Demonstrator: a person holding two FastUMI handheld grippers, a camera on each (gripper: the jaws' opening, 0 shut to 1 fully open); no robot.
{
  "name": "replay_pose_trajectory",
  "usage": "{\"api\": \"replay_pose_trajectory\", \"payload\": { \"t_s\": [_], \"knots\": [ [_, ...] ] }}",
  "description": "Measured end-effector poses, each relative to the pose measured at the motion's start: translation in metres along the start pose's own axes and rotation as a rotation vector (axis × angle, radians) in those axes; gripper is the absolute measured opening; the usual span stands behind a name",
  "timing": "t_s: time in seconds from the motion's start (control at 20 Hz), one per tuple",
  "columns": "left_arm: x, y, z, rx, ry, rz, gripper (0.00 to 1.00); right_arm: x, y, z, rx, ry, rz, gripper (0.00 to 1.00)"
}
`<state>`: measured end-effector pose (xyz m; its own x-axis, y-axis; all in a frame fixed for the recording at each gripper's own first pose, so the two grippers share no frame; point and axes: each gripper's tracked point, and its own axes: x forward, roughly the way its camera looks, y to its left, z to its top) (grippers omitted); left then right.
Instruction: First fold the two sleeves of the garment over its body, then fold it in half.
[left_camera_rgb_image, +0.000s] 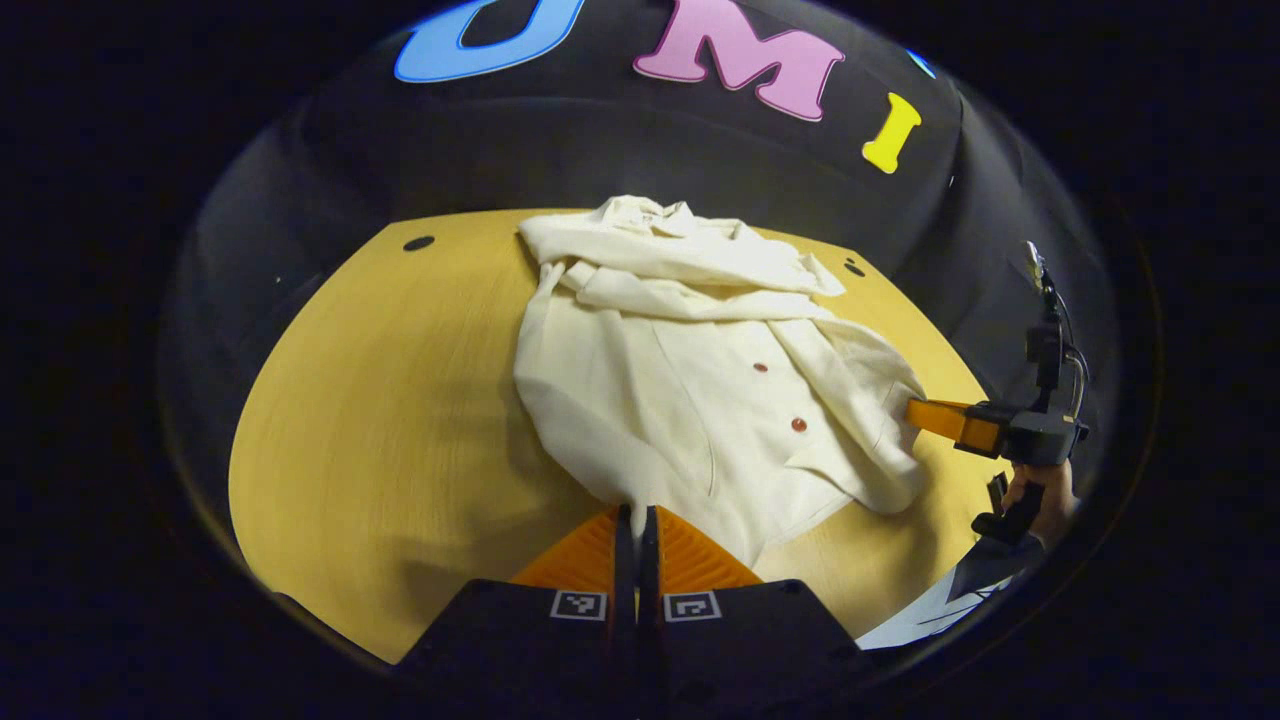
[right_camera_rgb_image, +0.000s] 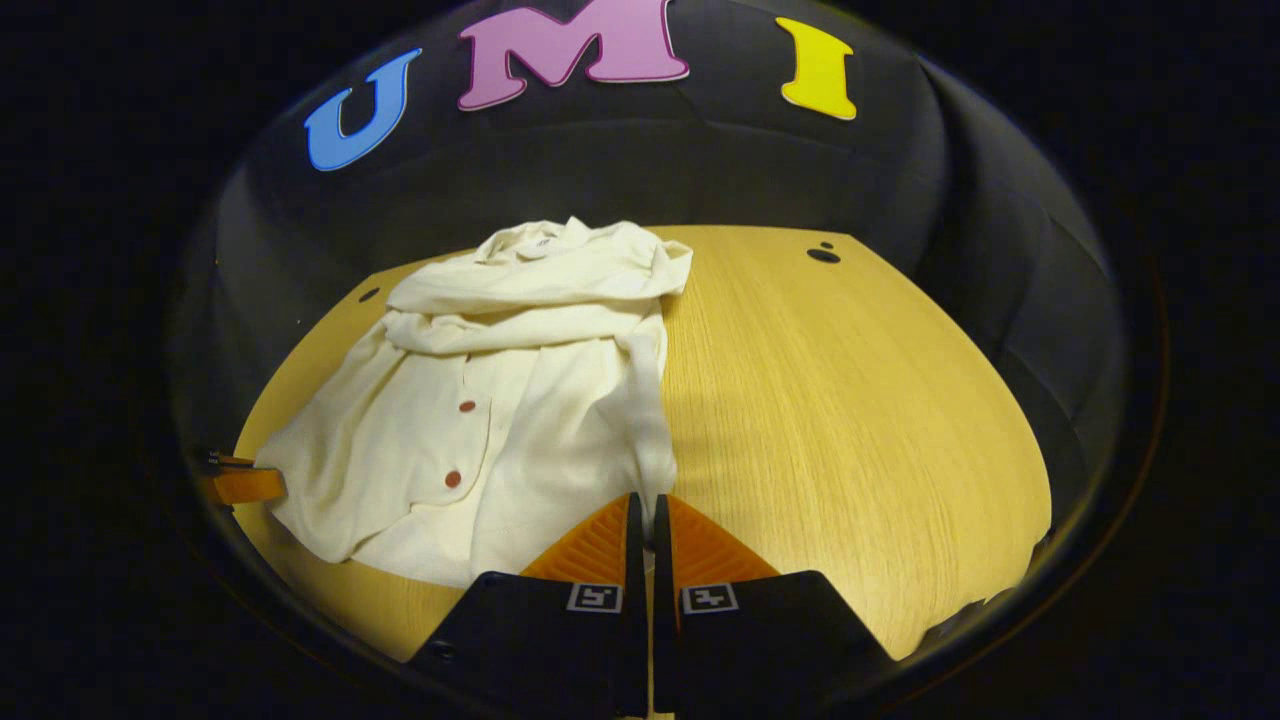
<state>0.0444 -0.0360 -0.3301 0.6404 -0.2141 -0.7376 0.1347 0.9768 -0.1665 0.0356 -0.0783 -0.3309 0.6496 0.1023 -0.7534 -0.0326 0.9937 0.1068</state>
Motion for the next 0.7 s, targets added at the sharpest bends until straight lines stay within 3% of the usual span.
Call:
{"api": "replay_pose_trajectory", "payload": {
  "t_s": [0.4, 0.55, 0.7],
  "knots": [
    [0.026, 0.0, 0.163, 0.088, -0.244, -0.045, 0.06, 0.026, 0.034, 0.16, 0.019, -0.272, 0.058, 0.07],
    [0.045, 0.005, 0.216, 0.123, -0.322, -0.05, 0.06, 0.048, 0.039, 0.212, 0.052, -0.353, 0.055, 0.07],
    [0.072, 0.017, 0.261, 0.076, -0.38, -0.066, 0.06, 0.081, 0.033, 0.256, 0.087, -0.407, 0.014, 0.07]
  ]
}}
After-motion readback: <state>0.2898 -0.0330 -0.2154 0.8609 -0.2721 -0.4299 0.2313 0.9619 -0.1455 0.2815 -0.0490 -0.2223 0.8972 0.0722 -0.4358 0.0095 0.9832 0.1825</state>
